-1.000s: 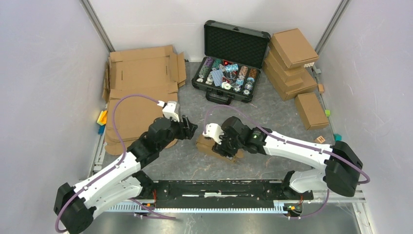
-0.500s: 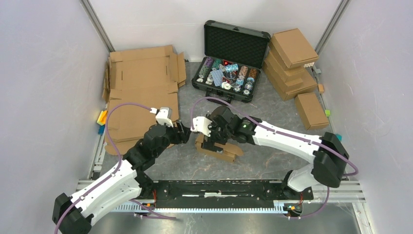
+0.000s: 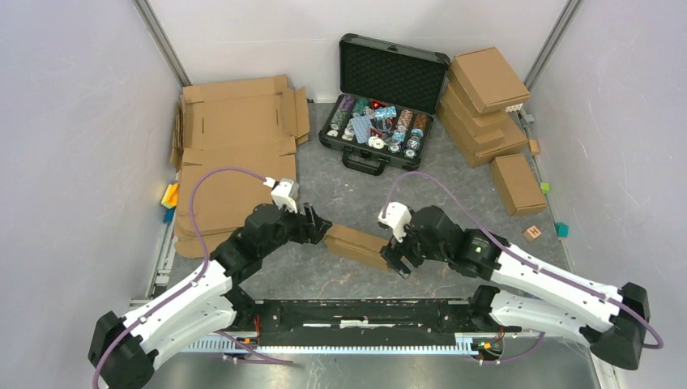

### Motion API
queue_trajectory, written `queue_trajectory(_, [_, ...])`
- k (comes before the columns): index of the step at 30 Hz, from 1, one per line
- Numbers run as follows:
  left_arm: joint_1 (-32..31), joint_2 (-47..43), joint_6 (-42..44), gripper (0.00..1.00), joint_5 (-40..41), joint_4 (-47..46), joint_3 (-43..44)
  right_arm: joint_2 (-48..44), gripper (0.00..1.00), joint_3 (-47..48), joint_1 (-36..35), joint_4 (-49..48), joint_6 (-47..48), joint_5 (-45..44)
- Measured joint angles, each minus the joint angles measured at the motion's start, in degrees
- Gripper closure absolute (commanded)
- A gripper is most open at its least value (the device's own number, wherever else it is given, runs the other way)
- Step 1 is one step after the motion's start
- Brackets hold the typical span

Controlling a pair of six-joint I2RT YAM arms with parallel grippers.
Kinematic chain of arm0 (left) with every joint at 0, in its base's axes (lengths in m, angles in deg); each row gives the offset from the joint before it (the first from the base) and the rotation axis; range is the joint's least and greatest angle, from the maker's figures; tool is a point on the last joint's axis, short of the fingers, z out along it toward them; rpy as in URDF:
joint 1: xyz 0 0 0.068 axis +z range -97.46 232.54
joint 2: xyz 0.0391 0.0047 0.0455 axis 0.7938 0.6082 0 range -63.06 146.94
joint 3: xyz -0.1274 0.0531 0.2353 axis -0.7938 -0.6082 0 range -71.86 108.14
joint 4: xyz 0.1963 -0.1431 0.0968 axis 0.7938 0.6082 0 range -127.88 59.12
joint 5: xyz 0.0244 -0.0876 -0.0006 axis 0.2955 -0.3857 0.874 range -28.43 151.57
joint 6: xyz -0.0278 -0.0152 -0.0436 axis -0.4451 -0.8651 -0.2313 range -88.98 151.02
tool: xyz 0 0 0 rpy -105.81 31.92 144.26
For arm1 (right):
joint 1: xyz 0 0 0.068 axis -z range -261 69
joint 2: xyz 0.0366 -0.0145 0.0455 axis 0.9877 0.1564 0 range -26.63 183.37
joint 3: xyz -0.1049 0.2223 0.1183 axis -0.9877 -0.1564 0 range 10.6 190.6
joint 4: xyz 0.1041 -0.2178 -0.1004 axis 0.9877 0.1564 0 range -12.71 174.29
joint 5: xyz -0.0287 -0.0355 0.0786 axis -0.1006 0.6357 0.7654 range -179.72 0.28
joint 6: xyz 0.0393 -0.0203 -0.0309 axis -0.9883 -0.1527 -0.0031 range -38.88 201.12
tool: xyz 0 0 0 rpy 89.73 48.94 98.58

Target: Fold the paper box

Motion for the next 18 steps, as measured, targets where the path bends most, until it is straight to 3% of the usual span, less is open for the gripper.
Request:
queue_trajectory(4, [0.0,-4.24,-0.07,0.24,-1.84,0.02,-1.01,-6.05,0.21,-4.7,0.0,1.09,-4.61,-1.81])
queue_trajectory(10, [0.0,-6.12,-0.13,0.25,-2.73,0.55,-1.57,-4.94,0.33,-7.72,0.02,0.66,-7.02,-3.41])
queue_trajectory(18, [0.0,-3.96,-0.28,0.3,-3.43,2.82,-1.75,-2.84,0.6,-8.94,0.0,-2.05,-7.32,-6.14])
